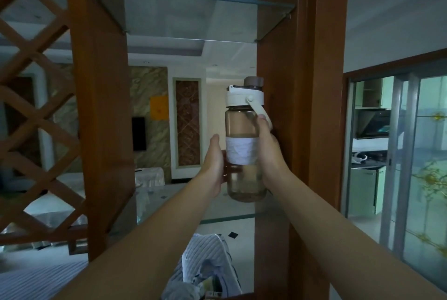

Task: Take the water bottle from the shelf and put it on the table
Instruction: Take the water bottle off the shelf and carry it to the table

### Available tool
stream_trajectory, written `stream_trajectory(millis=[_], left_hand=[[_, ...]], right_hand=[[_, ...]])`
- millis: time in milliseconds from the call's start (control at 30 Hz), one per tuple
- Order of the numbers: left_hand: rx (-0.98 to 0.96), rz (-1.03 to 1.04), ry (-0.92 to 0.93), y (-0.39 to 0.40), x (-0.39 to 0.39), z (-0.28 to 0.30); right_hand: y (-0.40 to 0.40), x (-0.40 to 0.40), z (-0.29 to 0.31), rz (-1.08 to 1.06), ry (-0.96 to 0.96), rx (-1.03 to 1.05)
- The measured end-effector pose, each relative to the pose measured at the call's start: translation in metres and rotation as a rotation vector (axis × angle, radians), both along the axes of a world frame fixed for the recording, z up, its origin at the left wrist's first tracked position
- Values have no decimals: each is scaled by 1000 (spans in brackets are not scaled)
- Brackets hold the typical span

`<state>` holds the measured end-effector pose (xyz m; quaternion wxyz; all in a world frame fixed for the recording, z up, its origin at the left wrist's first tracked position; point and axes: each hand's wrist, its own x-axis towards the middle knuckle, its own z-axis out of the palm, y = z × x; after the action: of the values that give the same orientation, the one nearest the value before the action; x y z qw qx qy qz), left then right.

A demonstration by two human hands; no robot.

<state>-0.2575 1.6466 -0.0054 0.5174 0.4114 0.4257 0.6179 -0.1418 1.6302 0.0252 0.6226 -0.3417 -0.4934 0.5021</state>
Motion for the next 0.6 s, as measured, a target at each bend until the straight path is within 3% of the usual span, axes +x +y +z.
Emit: stream_trajectory(millis=[600], left_hand=[[219,-70,-64,29,7,-22]], right_hand=[[35,-7,-5,-138,-129,87]])
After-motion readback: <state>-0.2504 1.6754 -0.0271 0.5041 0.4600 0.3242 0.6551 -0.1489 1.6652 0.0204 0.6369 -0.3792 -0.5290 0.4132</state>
